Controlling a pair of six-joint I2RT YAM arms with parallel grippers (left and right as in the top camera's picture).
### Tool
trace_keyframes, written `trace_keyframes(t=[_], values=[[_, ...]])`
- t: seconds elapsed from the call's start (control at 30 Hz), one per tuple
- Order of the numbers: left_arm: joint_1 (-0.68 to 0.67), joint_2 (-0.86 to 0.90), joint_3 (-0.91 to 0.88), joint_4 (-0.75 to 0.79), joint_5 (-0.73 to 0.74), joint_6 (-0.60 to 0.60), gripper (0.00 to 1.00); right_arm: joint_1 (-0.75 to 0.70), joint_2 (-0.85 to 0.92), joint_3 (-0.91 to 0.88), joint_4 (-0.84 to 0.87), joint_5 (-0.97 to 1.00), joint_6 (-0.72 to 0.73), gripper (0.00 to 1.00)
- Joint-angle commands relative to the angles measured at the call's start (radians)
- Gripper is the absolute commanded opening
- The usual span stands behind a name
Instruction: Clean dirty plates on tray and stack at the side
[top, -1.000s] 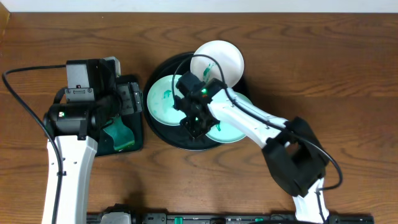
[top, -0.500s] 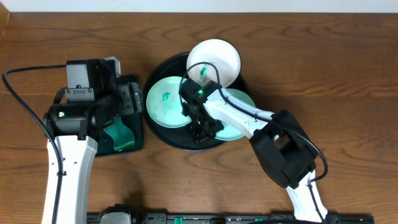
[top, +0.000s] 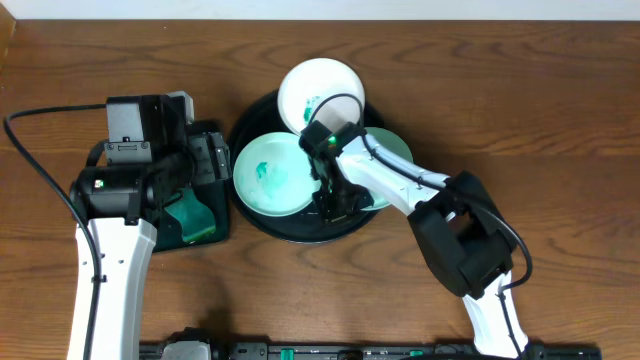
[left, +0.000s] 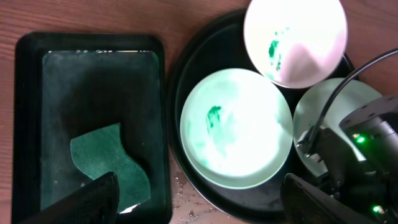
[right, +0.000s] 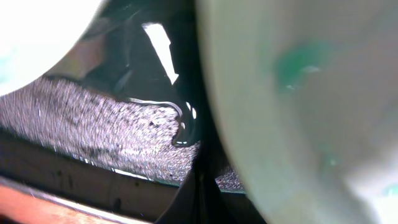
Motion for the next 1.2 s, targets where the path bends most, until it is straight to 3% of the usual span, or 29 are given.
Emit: trace_keyframes(t=[0.0,0.33,1.17], values=[[-0.002,0.002,0.014,-0.003,-0.006,0.005,0.83,-0.032,0.006,-0.005,-0.01,0.098,0.031,0.01],[-0.002,0.002,0.014,-0.003,-0.006,0.005,0.83,-0.044,0.006,-0.079,-0.019,0.098,0.057,0.01],[-0.002,0.002,0.014,-0.003,-0.006,0.005,0.83,-0.296,0.006,-0.162,-0.058,0.097,0.099,0.01]])
